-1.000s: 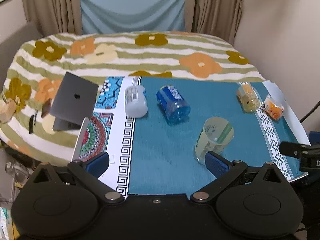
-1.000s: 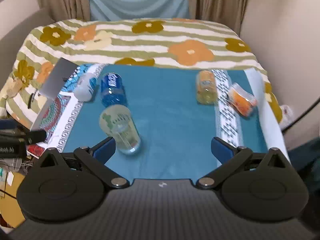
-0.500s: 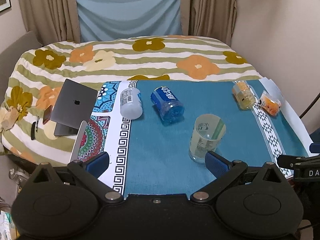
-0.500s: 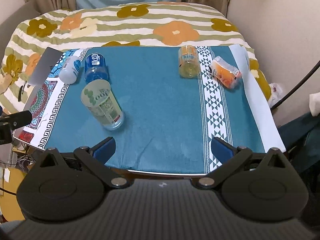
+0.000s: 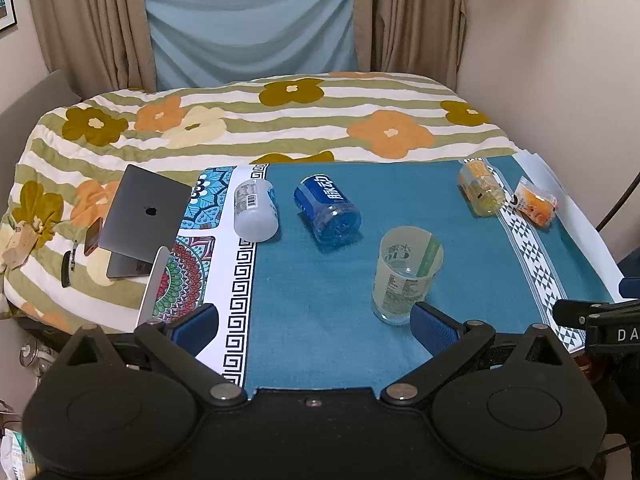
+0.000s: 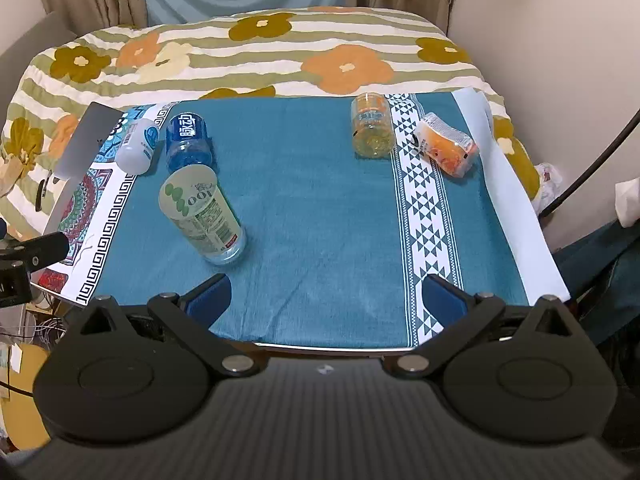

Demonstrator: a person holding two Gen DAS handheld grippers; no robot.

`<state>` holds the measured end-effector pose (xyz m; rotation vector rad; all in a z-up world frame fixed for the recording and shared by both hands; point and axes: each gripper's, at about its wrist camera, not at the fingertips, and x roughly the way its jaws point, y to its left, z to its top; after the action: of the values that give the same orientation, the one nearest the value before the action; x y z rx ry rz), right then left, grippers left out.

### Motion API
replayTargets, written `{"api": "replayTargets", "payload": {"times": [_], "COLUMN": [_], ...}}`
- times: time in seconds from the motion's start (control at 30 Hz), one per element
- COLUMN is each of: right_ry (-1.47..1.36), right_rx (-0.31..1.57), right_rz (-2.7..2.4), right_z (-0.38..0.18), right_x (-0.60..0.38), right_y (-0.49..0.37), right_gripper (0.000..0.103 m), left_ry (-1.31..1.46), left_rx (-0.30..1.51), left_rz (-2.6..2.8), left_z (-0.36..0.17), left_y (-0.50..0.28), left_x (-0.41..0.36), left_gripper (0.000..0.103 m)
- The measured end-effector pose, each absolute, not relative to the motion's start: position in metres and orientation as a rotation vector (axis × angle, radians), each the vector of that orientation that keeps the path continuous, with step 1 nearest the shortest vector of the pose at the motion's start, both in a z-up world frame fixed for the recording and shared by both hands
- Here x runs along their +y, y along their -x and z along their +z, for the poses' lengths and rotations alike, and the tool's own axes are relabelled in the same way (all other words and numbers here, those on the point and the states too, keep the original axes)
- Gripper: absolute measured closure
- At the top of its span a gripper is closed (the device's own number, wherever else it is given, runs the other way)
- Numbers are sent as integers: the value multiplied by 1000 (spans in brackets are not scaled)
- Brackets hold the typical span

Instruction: Flip cup upright

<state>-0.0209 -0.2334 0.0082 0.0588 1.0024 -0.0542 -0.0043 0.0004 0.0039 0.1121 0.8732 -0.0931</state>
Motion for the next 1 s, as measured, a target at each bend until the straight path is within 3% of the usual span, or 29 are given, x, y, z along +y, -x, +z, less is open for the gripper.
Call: {"api": "replayTargets", "payload": {"times": [1.0], "right_ry": [-63], "right_rx": [990], "right_rz": [-62], "right_z": [12], "right_x": [-235], "right_y": [24], "right_gripper": [0], "left_ry": [-137], "left_rx": [856], "left_rz": [-87], "left_z": [8], "left_y": [11], "left_x": [2], "left_gripper": [0]}}
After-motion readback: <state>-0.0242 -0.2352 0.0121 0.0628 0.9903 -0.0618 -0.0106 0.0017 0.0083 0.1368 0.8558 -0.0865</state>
